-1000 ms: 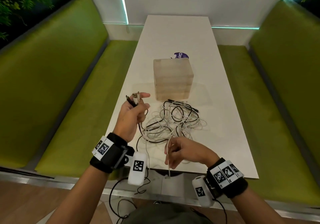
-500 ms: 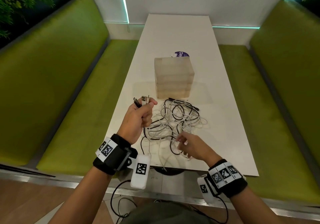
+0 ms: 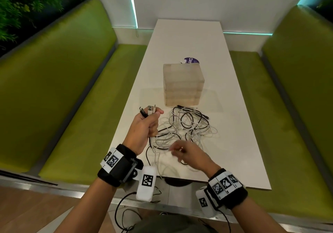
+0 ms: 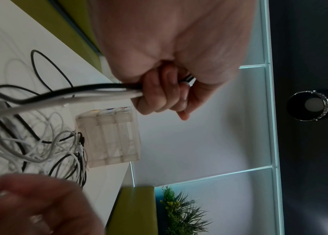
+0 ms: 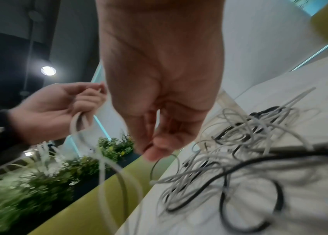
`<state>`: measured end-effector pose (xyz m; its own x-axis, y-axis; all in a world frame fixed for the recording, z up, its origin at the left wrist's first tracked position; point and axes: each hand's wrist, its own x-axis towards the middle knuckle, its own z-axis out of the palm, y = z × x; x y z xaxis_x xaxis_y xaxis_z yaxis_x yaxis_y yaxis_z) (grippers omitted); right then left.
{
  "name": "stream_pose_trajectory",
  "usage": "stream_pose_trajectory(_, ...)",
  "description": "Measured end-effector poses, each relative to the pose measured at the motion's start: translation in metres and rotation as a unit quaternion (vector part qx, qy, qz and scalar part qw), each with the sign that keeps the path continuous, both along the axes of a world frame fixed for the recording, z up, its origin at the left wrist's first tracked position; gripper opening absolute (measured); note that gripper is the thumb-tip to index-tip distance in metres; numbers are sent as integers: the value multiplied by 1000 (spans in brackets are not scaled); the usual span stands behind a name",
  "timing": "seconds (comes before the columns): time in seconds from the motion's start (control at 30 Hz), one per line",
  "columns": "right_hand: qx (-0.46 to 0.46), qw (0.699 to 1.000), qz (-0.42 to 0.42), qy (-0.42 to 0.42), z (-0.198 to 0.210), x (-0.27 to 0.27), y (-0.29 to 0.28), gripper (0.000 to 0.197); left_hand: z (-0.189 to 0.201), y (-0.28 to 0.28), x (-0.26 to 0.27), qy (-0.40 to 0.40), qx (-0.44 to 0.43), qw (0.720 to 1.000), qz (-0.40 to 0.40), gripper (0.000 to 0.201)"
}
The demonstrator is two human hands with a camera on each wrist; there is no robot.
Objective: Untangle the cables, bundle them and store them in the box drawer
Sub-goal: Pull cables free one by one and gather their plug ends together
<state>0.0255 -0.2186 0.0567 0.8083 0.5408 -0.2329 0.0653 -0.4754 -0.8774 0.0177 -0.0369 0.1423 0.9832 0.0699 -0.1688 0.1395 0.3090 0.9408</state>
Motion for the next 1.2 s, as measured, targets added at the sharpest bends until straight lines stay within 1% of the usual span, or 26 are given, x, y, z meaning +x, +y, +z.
stream_pose_trajectory(0.07,13,993,-111,-39,-1,22,-5,13,-2,2,-1,3,9,1000,4,20)
stream_pose_trajectory(0.1,4,982,-174,-68,-2,37,-10,16,-2,2,-1,4,11,1000,3,20)
stream_pose_trajectory(0.13,-24,967,-230,-103,-5,53,-16,19,-3,3,-1,4,12,1000,4,21)
stream_pose_trajectory(0.17,-63,953,-266,-128,-7,74,-24,25,-2,4,0,2,11,1000,6,21)
stream_pose_trajectory(0.2,-104,943,-288,-134,-15,89,-34,31,-3,5,-1,3,12,1000,5,22)
stream_pose_trajectory(0.23,-156,935,-291,-131,-21,105,-44,36,-1,6,0,1,13,1000,5,22)
stream_pose_trajectory(0.3,-268,922,-261,-102,-41,118,-63,37,-4,6,-2,5,16,1000,-1,21)
stream_pose_trajectory(0.33,-300,917,-248,-91,-52,120,-70,35,-5,6,-2,9,16,1000,-5,20)
stream_pose_trajectory(0.4,-311,913,-248,-88,-64,115,-78,28,-8,4,-3,14,13,1000,-18,19)
stream_pose_trajectory(0.47,-290,912,-273,-103,-58,114,-78,19,-11,5,0,12,19,999,-26,20)
stream_pose_trajectory(0.53,-223,915,-318,-110,-40,111,-78,13,-13,3,3,14,33,999,-32,22)
stream_pose_trajectory(0.6,-81,928,-348,-106,-14,100,-72,6,-14,-2,6,12,18,999,-31,23)
stream_pose_trajectory(0.63,7,935,-341,-96,2,89,-66,2,-14,-6,8,12,-4,999,-32,23)
stream_pose_trajectory(0.7,154,944,-285,-62,34,64,-47,11,-14,-14,13,13,-54,998,-35,24)
stream_pose_trajectory(0.73,192,949,-247,-48,46,50,-38,12,-14,-18,16,12,-70,997,-37,25)
stream_pose_trajectory(0.8,215,958,-186,-39,57,29,-20,12,-14,-28,20,8,-77,996,-49,26)
stream_pose_trajectory(0.87,222,960,-168,-42,57,16,-7,11,-13,-37,21,4,-74,995,-64,28)
stream_pose_trajectory(1.0,263,941,-205,-52,51,10,2,12,-11,-43,21,-3,-115,991,-67,30)
stream_pose_trajectory(1.1,268,933,-234,-50,51,8,6,5,-13,-43,19,-17,-120,990,-72,32)
stream_pose_trajectory(1.2,273,931,-239,-52,52,6,9,1,-16,-41,17,-33,-123,989,-73,32)
